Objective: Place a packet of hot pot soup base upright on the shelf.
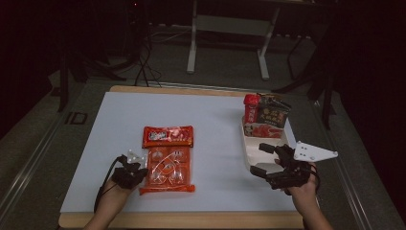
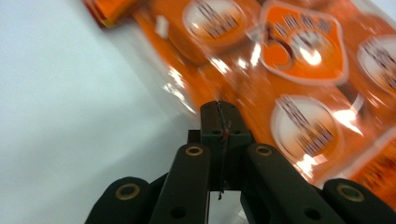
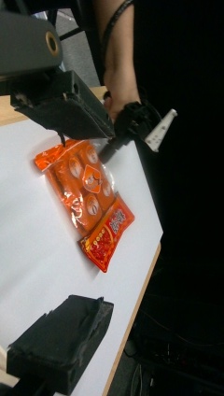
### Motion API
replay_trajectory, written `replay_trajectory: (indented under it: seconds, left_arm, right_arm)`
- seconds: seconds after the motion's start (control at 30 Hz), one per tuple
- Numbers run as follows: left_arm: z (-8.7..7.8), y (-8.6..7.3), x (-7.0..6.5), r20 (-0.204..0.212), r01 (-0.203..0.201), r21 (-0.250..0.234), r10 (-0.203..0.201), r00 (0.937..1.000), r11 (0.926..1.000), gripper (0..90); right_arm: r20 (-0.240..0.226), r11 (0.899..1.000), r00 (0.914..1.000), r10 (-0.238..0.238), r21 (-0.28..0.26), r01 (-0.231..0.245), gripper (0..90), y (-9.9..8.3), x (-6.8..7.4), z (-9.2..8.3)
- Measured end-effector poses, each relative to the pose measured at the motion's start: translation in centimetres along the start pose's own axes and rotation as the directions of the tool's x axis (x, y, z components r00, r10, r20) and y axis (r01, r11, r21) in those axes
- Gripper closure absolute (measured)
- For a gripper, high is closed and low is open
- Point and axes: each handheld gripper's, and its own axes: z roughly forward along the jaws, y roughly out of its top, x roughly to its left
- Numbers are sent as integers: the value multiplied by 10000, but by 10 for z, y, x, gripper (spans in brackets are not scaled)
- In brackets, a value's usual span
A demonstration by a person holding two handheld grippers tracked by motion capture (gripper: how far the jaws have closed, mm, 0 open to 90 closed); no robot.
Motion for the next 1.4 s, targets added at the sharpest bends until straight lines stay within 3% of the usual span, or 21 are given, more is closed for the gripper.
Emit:
replay_trajectory:
  seconds: [0.07, 0.17, 0.23, 0.43, 0.63, 0.7, 0.8, 0.93, 0.97, 1.0, 1.03, 1.2, 1.4]
  left_arm:
    - [-1, 0, -6, -121, -208, 9, 208, 9997, 9998, 900]
    - [0, 0, -11, -68, 14, -86, -15, 10000, 10000, 900]
    - [2, 1, -18, -60, -97, -137, 96, 9999, 9999, 900]
    - [11, 10, -46, 774, -403, -228, 419, 9961, 9989, 900]
    - [16, 16, -57, 1079, -516, -355, 552, 9926, 9980, 900]
    - [15, 17, -55, 1228, -286, -483, 344, 9918, 9984, 900]
    - [13, 20, -44, 964, -21, -702, 89, 9953, 9975, 900]
    - [11, 25, -21, 258, 327, -868, -305, 9992, 9957, 900]
    - [13, 27, -10, -115, 444, -777, -454, 9989, 9960, 900]
    - [13, 27, -10, -115, 444, -777, -454, 9989, 9960, 900]
    - [16, 27, -1, -328, 774, -775, -801, 9962, 9940, 900]
    - [26, 28, 6, -187, 1141, -726, -1157, 9931, 9908, 900]
    - [35, 45, 0, -66, 799, -634, -805, 9967, 9948, 900]
  right_arm:
    - [0, 10000, 10000, 6, 31, -6, 139, 0, -1, 1]
    - [-45, 10000, 10000, -2, 74, 3, 139, 0, -1, 3]
    - [-67, 9999, 10000, -46, 141, 47, 139, -1, 1, 5]
    - [-98, 9998, 9999, -39, 210, 41, 139, -2, 1, 7]
    - [-134, 9998, 9999, 7, 206, -4, 139, -3, 1, 6]
    - [-134, 9997, 9999, 16, 235, -13, 139, -4, 1, 7]
    - [-152, 9996, 9999, 21, 265, -17, 139, -4, 1, 7]
    - [-129, 9997, 9999, -55, 229, 58, 139, -3, 2, 6]
    - [-131, 9998, 9999, -16, 192, 18, 139, -3, 2, 5]
    - [-131, 9998, 9999, -16, 192, 18, 139, -3, 2, 5]
    - [-88, 9998, 10000, -34, 172, 36, 139, -3, 1, 4]
    - [-72, 9999, 10000, -54, 160, 55, 139, -3, 1, 4]
    - [-81, 9997, 10000, -43, 227, 45, 139, -4, 2, 4]
